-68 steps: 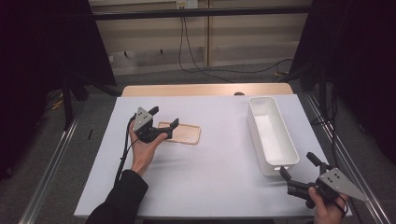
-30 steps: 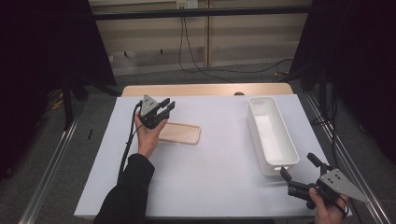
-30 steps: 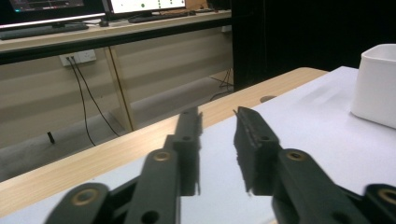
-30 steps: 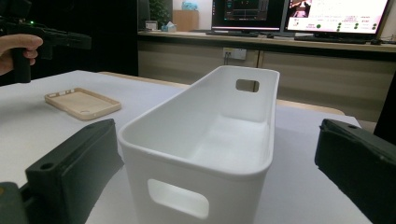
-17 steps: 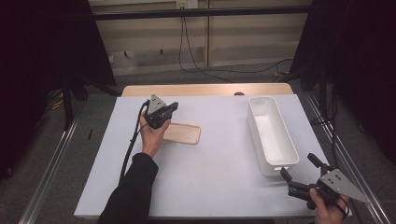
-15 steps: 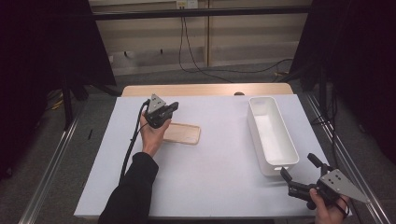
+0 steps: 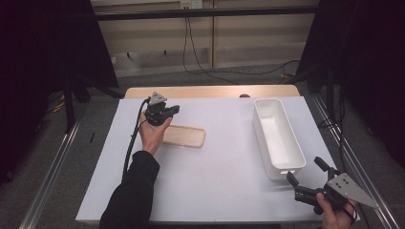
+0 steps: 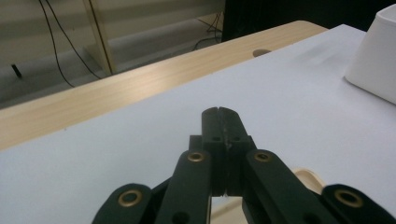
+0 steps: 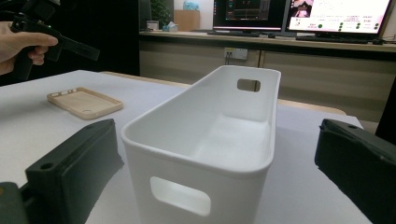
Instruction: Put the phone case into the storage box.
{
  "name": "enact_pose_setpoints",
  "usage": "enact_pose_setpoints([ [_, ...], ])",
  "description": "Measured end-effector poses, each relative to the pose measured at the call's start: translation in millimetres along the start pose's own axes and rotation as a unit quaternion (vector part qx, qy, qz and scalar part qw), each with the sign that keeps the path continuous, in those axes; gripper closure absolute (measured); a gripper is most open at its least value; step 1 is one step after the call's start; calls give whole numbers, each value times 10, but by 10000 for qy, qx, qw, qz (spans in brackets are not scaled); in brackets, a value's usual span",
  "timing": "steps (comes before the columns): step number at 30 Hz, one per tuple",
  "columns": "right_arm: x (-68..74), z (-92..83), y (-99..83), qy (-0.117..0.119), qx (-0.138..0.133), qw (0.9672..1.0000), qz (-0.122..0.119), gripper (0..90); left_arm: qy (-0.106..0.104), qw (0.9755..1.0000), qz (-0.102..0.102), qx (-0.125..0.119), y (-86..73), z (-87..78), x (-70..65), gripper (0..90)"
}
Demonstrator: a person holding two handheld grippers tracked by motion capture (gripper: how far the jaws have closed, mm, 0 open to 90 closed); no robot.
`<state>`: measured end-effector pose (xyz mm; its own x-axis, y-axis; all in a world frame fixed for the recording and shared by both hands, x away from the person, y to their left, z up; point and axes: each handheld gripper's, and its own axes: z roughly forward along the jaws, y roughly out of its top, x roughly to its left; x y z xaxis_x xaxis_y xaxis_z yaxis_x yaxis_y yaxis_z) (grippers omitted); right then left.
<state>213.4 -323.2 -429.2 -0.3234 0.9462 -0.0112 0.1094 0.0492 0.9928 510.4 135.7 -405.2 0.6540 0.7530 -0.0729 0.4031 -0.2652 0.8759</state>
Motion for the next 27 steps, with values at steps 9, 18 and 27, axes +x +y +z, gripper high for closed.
enact_pose_setpoints([
  [9, 8, 8, -2, -1, -1, 10000, 5, 0, 293, 9983, 27, 498, -3, 30, 55, 900],
  [18, 13, 3, 0, 13, -17, 10000, -4, 0, 244, 9936, -105, 1094, -89, 105, 187, 900],
  [27, 13, 6, -3, 22, -10, 10000, -3, 0, 260, 9883, -147, 1493, -192, 223, 228, 900],
])
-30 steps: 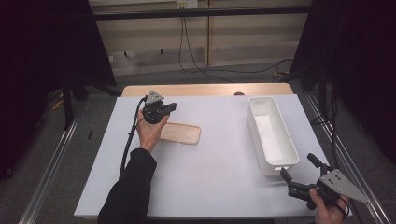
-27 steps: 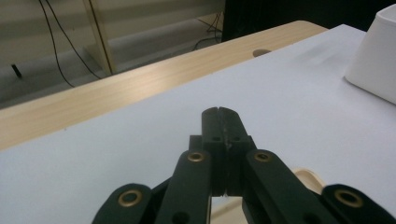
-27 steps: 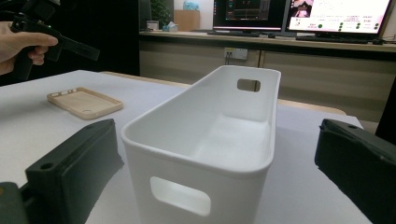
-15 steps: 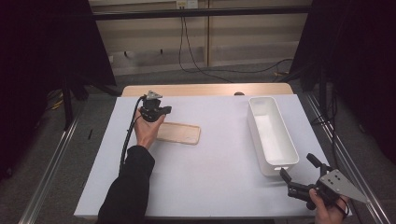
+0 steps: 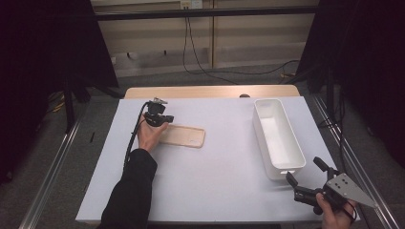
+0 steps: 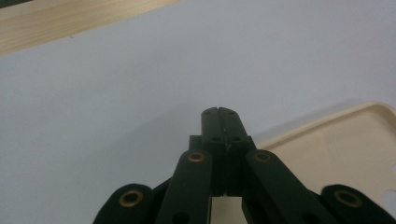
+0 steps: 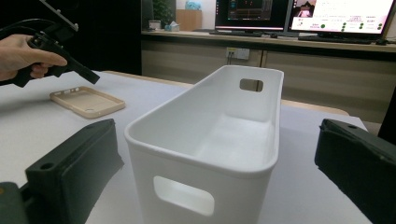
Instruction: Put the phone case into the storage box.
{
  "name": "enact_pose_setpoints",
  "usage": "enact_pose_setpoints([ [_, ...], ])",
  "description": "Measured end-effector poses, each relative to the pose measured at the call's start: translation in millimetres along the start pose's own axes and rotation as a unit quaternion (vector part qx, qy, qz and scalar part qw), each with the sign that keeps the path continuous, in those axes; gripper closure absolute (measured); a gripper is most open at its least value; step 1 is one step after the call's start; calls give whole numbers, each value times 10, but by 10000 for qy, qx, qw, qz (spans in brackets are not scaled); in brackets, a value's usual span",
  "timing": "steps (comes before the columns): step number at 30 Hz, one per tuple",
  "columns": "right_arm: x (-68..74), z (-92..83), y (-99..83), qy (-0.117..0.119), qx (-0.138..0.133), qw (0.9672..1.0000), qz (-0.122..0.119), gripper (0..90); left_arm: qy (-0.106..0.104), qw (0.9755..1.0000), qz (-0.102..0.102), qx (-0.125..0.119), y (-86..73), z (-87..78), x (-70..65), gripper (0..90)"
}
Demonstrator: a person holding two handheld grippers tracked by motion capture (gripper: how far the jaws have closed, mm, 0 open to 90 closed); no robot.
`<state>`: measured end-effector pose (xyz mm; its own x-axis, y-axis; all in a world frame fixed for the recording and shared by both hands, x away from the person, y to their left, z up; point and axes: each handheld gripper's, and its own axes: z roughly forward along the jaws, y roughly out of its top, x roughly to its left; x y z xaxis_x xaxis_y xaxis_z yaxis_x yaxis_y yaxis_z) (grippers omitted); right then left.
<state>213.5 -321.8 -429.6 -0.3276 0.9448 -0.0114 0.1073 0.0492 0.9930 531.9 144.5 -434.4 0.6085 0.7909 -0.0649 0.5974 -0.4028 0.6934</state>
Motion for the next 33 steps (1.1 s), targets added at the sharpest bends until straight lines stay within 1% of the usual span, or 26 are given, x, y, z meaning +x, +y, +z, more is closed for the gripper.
enact_pose_setpoints([
  [1, 1, -1, 0, 3, 3, 10000, -2, 0, 59, 10000, 20, 14, -1, 8, 1, 900],
  [2, 1, -1, 0, 2, 1, 10000, -5, 0, 76, 10000, 7, 33, -6, 18, 6, 900],
  [3, 1, -2, 0, 1, 3, 10000, -1, 0, 102, 9999, 36, 86, -12, 22, 19, 900],
  [8, -2, -4, 0, 4, 6, 10000, 2, 0, 129, 9998, -17, 128, -36, 42, 46, 900],
  [10, -1, -7, 0, 4, 2, 10000, 3, 0, 135, 9997, 47, 200, -46, 59, 55, 900],
  [14, -1, -7, 0, -7, 6, 10000, 9, 0, 111, 9998, 18, 181, -56, 66, 55, 900],
  [15, 0, -8, 0, -6, 7, 10000, 0, 0, 109, 9997, 66, 216, -53, 53, 54, 900],
  [18, 1, -11, 0, -6, 10, 10000, 5, 0, 67, 9997, 117, 220, -54, 27, 40, 900],
  [19, 1, -11, 0, -6, 10, 10000, 5, 0, 67, 9997, 117, 220, -54, 27, 40, 900],
  [21, 0, -11, -1, -16, 9, 10000, 7, 0, 99, 9994, 178, 277, -44, 16, 32, 900],
  [24, 2, -13, -1, -15, 13, 10000, 8, 0, 118, 9995, 136, 259, -51, 41, 52, 900],
  [25, 1, -12, -1, -15, 14, 10000, 1, 0, 140, 9995, 87, 252, -56, 53, 55, 900],
  [27, 2, -12, 0, -1, 3, 10000, -3, 0, 137, 9996, 77, 246, -62, 68, 65, 900],
  [33, -2, -15, -2, -19, 16, 10000, 4, 0, 128, 9993, 164, 323, -60, 46, 62, 900],
])
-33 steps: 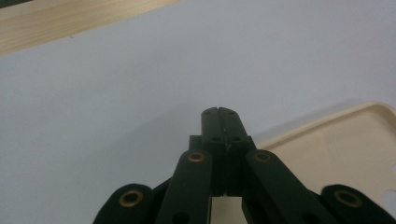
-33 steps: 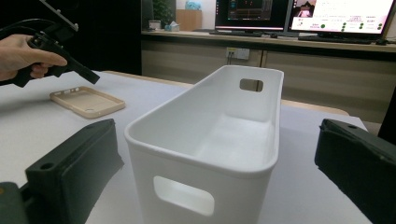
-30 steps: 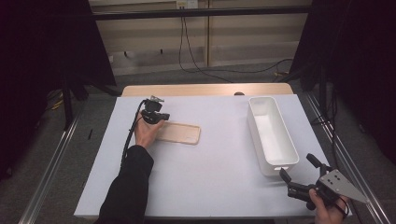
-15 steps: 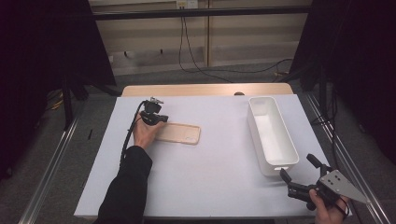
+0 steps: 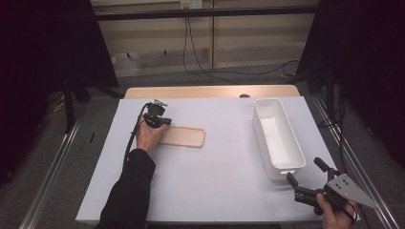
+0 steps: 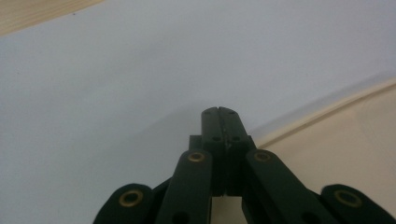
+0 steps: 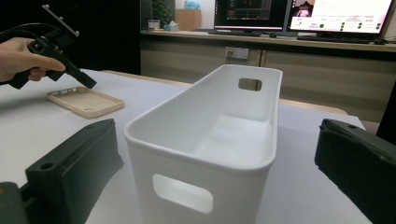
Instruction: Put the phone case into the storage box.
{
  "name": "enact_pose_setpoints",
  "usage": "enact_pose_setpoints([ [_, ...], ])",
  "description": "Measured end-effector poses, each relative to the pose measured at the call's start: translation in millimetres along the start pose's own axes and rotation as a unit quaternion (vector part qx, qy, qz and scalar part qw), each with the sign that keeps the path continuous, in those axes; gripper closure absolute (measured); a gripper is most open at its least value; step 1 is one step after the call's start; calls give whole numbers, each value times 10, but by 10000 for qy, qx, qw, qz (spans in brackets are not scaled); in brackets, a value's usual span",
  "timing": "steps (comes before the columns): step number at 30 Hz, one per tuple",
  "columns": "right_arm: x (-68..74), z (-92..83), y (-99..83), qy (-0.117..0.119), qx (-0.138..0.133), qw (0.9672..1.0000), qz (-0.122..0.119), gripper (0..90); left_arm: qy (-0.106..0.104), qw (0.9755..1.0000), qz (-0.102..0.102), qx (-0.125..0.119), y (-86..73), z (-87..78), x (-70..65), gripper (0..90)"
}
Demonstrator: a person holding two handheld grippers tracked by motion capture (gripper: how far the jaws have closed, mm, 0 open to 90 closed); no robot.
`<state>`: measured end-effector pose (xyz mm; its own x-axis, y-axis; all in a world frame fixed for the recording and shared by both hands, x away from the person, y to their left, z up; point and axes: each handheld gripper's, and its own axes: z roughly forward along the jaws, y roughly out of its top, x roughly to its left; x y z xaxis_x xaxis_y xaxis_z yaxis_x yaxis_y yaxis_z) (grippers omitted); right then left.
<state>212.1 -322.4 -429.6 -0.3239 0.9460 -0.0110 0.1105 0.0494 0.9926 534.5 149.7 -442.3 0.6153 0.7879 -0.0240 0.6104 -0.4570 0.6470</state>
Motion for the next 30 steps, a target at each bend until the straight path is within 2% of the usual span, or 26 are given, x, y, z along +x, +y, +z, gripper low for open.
enact_pose_setpoints([
  [4, 3, -2, 1, -7, -12, 10000, 4, 0, -20, 10000, 0, 20, -6, -9, -3, 900],
  [6, 3, -5, 0, -16, -9, 10000, 1, 0, 47, 9999, 81, 49, -3, -12, -30, 900],
  [9, 1, -4, -1, -23, -4, 10000, 10, 0, 24, 9999, 133, 86, -1, -22, -35, 900],
  [15, -2, -11, 0, -39, -7, 10000, 6, 0, -39, 9998, 71, 157, 9, -29, -38, 900],
  [17, 0, -14, 0, -34, -8, 10000, -1, 0, -83, 9996, 130, 219, 7, -42, -21, 900],
  [19, -1, -14, -1, -33, -8, 10000, -1, 0, -149, 9998, 16, 160, -2, -35, -8, 900],
  [24, -1, -15, 0, -40, -8, 10000, -11, 0, -87, 9997, 37, 213, -18, 11, 4, 900],
  [25, 0, -14, -1, -37, -4, 10000, -5, 0, -43, 9995, 141, 288, -12, 11, -2, 900],
  [28, -3, -16, -2, -43, -4, 10000, -1, 0, -69, 9995, 121, 295, -21, -2, -12, 900],
  [30, -4, -18, -3, -44, -2, 10000, -2, 0, -102, 9989, 241, 380, -25, -24, -3, 900],
])
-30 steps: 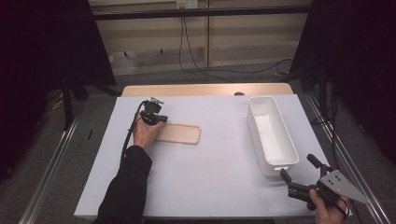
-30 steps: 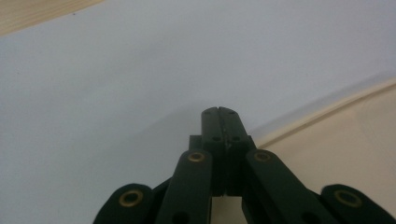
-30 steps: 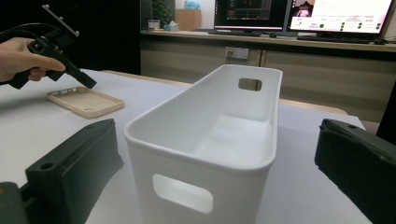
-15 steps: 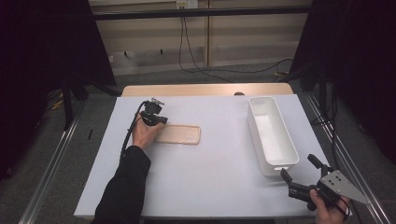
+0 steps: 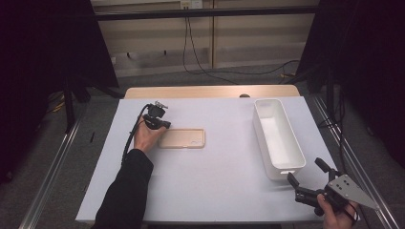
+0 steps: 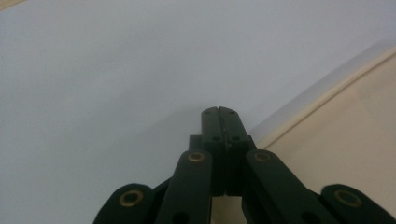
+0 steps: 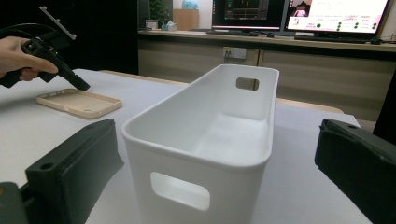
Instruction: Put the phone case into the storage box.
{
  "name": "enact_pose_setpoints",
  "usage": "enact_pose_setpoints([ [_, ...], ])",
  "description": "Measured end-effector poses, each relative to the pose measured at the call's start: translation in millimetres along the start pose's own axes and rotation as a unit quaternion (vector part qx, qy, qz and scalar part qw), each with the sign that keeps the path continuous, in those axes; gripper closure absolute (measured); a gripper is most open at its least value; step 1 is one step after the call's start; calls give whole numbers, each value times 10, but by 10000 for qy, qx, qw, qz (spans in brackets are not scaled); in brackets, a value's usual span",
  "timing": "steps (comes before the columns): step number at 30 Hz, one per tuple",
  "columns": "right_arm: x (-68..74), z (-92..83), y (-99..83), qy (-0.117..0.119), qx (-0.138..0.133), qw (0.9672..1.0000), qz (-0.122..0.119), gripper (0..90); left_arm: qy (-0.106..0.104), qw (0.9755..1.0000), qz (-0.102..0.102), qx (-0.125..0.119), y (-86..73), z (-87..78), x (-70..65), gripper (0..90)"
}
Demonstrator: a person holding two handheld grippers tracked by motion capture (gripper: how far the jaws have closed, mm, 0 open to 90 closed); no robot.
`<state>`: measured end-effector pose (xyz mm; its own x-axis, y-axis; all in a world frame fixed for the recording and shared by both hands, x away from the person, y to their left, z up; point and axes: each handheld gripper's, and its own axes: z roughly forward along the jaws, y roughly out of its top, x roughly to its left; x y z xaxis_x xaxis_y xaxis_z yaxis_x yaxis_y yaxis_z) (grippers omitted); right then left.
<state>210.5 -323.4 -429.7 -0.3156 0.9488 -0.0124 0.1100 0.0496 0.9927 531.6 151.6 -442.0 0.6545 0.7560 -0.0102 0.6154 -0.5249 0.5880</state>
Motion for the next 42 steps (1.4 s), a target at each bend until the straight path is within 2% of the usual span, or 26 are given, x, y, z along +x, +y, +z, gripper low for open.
enact_pose_setpoints([
  [7, 4, -5, 1, -1, 3, 10000, 3, 0, -40, 10000, -67, 27, -44, -38, -20, 900],
  [12, 4, -5, -1, -1, 11, 10000, -7, 0, 2, 9999, 109, 118, -76, -84, -50, 900],
  [14, 7, -6, -1, -9, 4, 10000, -5, 0, -91, 9999, 85, 79, -110, -98, -36, 900],
  [17, 9, -7, 0, -8, 4, 10000, -15, 0, -33, 9999, 96, 15, -130, -103, -44, 900],
  [25, 9, -7, 1, -10, 1, 10000, -16, 0, -69, 9998, 163, 0, -191, -145, -72, 900],
  [28, 9, -7, 1, -8, -1, 10000, -17, 0, -83, 9999, 91, -60, -212, -151, -82, 900],
  [29, 10, -7, 1, -11, -2, 10000, -17, 0, -66, 9998, 171, -28, -221, -163, -84, 900],
  [31, 11, -7, 1, -11, 1, 10000, -19, 0, -70, 9999, 80, -89, -231, -157, -114, 900],
  [32, 11, -7, 1, -11, 1, 10000, -21, 0, -79, 9998, 186, -43, -228, -165, -108, 900],
  [35, 12, -7, 2, -3, 6, 10000, -20, 0, -59, 9997, 225, -17, -241, -180, -120, 900],
  [39, 8, -11, 5, -13, -25, 10000, -33, 0, -127, 9997, 211, -67, -277, -195, -128, 900],
  [40, 9, -10, 4, -16, -18, 10000, -27, 0, -118, 9998, 143, -118, -289, -196, -129, 900],
  [42, 13, -9, 4, -7, -17, 10000, -22, 0, -100, 9997, 149, -155, -304, -201, -133, 900],
])
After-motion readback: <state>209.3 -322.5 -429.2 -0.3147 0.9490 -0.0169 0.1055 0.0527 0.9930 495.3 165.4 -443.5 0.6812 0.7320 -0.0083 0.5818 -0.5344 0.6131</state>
